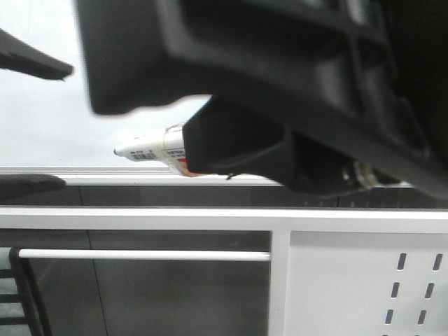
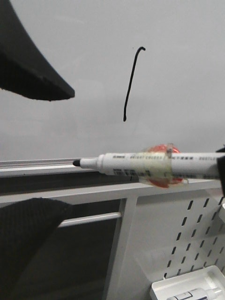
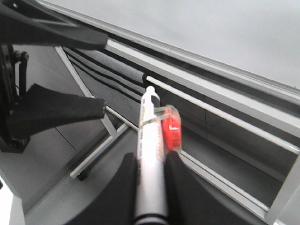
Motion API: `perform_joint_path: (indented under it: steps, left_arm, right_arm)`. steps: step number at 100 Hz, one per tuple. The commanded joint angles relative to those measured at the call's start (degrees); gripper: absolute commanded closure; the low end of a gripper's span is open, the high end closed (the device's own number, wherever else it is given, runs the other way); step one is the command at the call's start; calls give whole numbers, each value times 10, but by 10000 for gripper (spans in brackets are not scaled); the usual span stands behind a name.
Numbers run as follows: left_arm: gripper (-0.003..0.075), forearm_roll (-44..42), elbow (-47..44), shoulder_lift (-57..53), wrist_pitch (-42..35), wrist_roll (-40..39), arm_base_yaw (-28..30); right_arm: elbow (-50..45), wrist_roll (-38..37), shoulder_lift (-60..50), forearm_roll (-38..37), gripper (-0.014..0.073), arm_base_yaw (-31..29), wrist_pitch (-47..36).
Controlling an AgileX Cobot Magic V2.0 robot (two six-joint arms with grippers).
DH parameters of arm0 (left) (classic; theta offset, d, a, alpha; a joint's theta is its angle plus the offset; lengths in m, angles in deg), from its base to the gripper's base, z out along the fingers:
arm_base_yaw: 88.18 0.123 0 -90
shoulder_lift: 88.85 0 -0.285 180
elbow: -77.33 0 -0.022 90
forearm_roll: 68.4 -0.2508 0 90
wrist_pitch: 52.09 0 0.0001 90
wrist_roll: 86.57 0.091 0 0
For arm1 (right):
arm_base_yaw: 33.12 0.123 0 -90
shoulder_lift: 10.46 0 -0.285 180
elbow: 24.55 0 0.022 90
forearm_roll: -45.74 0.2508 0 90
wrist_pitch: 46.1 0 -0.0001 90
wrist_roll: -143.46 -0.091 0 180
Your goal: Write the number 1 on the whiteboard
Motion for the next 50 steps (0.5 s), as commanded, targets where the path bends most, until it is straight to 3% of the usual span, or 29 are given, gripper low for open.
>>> perform_joint_path:
  steps: [1, 50]
  left_arm:
    - [311, 5, 21, 14, -77, -3, -3]
    - [363, 9, 30, 61, -114, -3, -3]
  right_arm:
    - [21, 7, -7, -6, 654, -1, -12]
    - [38, 14, -7, -14, 654, -1, 0]
